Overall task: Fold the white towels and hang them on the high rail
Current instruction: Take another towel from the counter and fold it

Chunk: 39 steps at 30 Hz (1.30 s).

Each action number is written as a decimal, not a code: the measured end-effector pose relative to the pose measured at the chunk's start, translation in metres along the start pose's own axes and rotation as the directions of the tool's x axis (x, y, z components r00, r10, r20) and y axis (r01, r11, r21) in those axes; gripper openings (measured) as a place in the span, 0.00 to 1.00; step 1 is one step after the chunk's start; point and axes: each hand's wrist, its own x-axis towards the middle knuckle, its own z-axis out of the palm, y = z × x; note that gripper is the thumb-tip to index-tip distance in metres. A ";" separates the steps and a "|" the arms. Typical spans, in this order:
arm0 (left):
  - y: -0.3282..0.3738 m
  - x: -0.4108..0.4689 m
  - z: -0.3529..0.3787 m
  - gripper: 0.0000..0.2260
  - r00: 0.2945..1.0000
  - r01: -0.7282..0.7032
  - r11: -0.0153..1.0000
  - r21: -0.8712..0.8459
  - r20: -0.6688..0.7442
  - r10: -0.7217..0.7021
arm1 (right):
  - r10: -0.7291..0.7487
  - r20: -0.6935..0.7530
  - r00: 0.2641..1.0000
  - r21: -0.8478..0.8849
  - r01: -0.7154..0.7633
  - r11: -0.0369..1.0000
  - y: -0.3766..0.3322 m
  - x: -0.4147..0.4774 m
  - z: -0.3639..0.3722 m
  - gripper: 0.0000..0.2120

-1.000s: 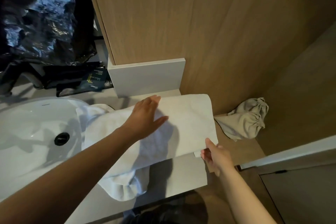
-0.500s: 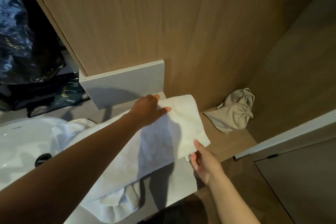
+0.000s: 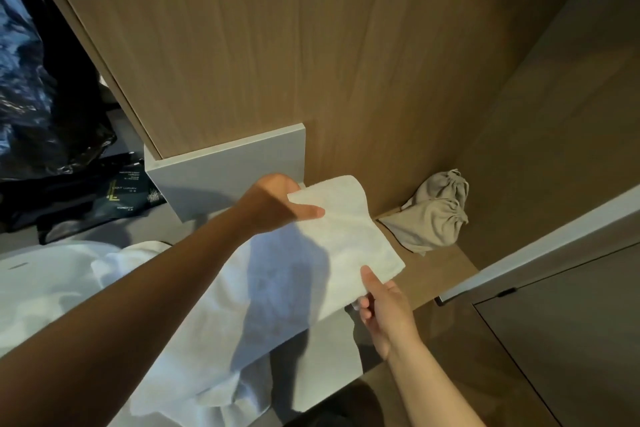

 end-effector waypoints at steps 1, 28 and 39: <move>0.003 -0.005 -0.006 0.19 1.000 -0.021 0.999 -0.033 -0.004 0.021 | -0.052 0.002 0.999 0.003 0.052 0.999 -0.004 -0.007 0.003 0.12; 0.352 -0.116 -0.030 0.22 0.590 -0.786 0.602 -0.139 -0.461 0.663 | -0.869 -0.235 0.436 -0.046 0.888 0.458 -0.271 -0.211 -0.174 0.17; 0.481 -0.098 -0.005 0.13 0.411 -0.910 0.354 -0.217 -0.593 0.693 | -0.962 -0.273 0.018 -0.299 0.949 0.102 -0.384 -0.257 -0.256 0.04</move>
